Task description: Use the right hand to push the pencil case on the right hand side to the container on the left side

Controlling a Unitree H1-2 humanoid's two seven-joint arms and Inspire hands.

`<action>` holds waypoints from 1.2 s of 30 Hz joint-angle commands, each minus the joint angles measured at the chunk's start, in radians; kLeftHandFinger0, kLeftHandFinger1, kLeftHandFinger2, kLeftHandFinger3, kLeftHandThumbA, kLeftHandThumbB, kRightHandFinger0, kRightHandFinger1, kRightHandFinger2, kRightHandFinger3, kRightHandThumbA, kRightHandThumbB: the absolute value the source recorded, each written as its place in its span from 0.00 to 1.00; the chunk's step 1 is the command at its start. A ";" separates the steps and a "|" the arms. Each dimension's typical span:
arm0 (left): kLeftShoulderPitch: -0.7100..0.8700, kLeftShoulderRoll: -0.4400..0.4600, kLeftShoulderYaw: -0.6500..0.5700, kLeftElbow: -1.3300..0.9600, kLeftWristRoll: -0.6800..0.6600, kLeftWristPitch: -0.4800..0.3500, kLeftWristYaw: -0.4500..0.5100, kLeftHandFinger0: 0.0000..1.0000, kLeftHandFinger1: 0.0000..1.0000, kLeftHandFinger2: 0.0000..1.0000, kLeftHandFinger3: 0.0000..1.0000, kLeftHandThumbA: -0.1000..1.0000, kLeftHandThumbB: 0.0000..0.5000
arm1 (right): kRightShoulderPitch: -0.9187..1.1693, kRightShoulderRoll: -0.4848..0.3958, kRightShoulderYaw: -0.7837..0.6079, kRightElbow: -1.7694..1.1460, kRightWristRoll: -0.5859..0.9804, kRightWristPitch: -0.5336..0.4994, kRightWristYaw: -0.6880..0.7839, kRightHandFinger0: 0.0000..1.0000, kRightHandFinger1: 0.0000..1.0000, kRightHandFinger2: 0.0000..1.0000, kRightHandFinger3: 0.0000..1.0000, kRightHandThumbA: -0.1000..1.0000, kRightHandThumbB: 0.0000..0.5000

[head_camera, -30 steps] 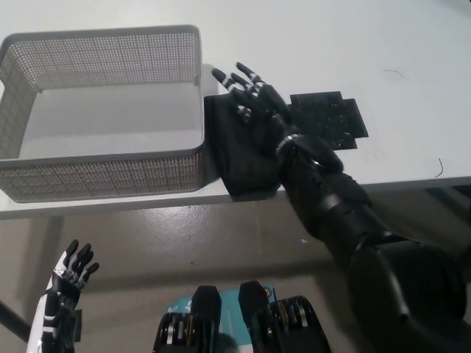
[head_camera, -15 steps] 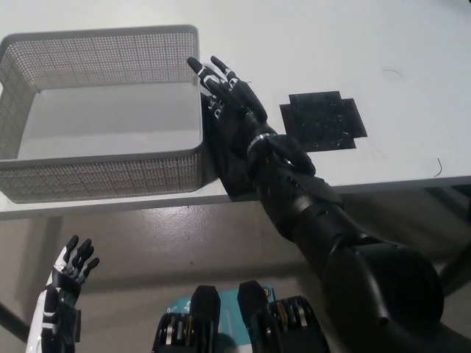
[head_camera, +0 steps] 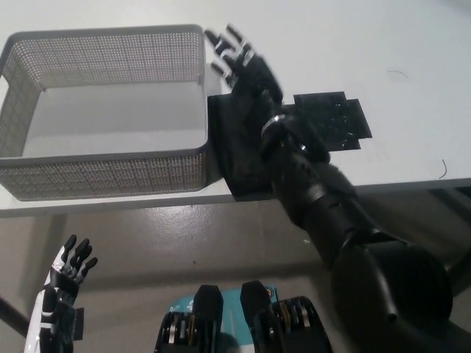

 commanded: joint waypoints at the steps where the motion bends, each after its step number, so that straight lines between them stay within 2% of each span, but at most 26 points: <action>1: -0.001 0.006 -0.001 -0.023 -0.007 -0.037 -0.009 1.00 1.00 1.00 1.00 1.00 0.89 | 0.001 -0.035 0.044 -0.226 -0.011 -0.045 0.050 1.00 1.00 1.00 1.00 1.00 0.58; 3: -0.001 0.005 -0.001 -0.028 0.000 -0.037 -0.004 1.00 1.00 1.00 1.00 1.00 0.90 | 0.048 -0.049 0.061 -0.377 -0.012 -0.003 0.048 1.00 1.00 1.00 1.00 1.00 0.64; 10: 0.001 0.010 0.002 -0.032 -0.002 -0.037 -0.008 1.00 1.00 1.00 1.00 1.00 0.88 | 0.246 -0.097 0.127 -0.899 -0.035 0.147 0.023 1.00 1.00 1.00 1.00 1.00 0.62; 12: -0.004 0.010 -0.002 -0.026 -0.022 -0.037 -0.019 1.00 1.00 1.00 1.00 1.00 0.85 | 0.312 -0.110 0.135 -1.039 -0.030 0.172 0.024 1.00 1.00 1.00 1.00 1.00 0.56; 15: -0.008 0.012 -0.002 -0.027 -0.008 -0.037 -0.015 1.00 1.00 1.00 1.00 1.00 0.84 | 0.387 -0.127 0.142 -1.184 -0.017 0.206 0.024 1.00 1.00 1.00 1.00 1.00 0.60; 17: -0.007 0.013 -0.004 -0.028 -0.004 -0.037 -0.014 1.00 1.00 1.00 1.00 1.00 0.84 | 0.448 -0.145 0.141 -1.292 -0.005 0.224 0.027 1.00 1.00 1.00 1.00 1.00 0.59; 23: -0.016 0.019 -0.003 -0.028 -0.011 -0.037 -0.012 1.00 1.00 1.00 1.00 1.00 0.86 | 0.644 -0.196 0.130 -1.550 0.012 0.245 0.031 1.00 1.00 1.00 1.00 1.00 0.61; 24: -0.019 0.020 -0.004 -0.026 -0.011 -0.037 -0.012 1.00 1.00 1.00 1.00 1.00 0.85 | 0.686 -0.205 0.128 -1.599 0.030 0.251 0.035 1.00 1.00 1.00 1.00 1.00 0.56; 26: -0.022 0.026 -0.007 -0.023 -0.019 -0.037 -0.014 1.00 1.00 1.00 1.00 1.00 0.85 | 0.753 -0.219 0.126 -1.666 0.048 0.256 0.039 1.00 1.00 1.00 1.00 1.00 0.61; 30: -0.026 0.025 -0.007 -0.021 -0.019 -0.037 -0.009 1.00 1.00 1.00 1.00 1.00 0.86 | 0.862 -0.246 0.121 -1.744 0.049 0.237 0.050 1.00 1.00 1.00 1.00 1.00 0.62; 31: -0.031 0.024 -0.008 -0.020 -0.018 -0.037 -0.007 1.00 1.00 1.00 1.00 1.00 0.85 | 0.885 -0.255 0.117 -1.756 0.059 0.234 0.054 1.00 1.00 1.00 1.00 1.00 0.58; 36: -0.043 0.022 -0.004 -0.018 0.002 -0.037 -0.006 1.00 1.00 1.00 1.00 1.00 0.84 | 1.017 -0.285 0.111 -1.770 0.066 0.186 0.075 1.00 1.00 1.00 1.00 1.00 0.53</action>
